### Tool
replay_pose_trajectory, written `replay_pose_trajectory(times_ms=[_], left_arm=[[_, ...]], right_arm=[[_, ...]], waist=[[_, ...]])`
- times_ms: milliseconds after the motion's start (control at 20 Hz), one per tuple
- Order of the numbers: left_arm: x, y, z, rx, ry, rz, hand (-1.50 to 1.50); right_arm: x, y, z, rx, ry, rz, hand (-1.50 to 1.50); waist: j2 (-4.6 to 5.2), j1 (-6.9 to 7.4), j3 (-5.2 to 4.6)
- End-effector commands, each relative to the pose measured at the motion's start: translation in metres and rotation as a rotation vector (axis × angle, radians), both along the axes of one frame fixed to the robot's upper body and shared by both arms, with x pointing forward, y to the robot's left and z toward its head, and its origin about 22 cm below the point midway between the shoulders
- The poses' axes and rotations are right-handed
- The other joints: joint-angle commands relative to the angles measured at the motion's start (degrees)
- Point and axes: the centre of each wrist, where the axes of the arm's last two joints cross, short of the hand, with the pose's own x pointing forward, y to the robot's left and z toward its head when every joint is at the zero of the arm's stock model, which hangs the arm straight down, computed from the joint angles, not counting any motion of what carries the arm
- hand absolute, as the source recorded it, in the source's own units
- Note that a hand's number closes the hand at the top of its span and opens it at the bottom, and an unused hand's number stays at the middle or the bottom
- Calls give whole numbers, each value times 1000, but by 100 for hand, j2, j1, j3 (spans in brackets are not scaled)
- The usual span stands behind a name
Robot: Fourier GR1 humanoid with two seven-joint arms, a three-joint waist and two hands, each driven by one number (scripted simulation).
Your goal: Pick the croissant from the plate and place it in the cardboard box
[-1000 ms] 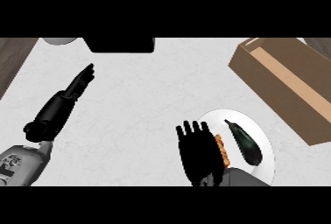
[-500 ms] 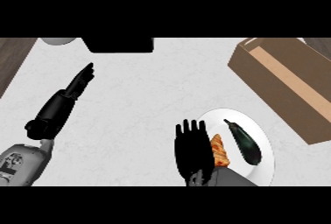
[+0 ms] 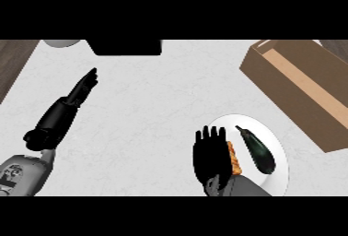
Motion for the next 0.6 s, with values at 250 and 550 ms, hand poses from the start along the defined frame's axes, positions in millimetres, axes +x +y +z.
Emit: replay_pose_trajectory(times_ms=[250, 550], left_arm=[[5, 5, -6, 4, 2, -3, 0], [-1, -6, 3, 2, 8, -14, 0]], right_arm=[[-16, 13, 5, -62, 1, -91, -150], [2, -19, -30, -138, -3, -145, -150]], waist=[[5, -17, 0], [8, 10, 3]])
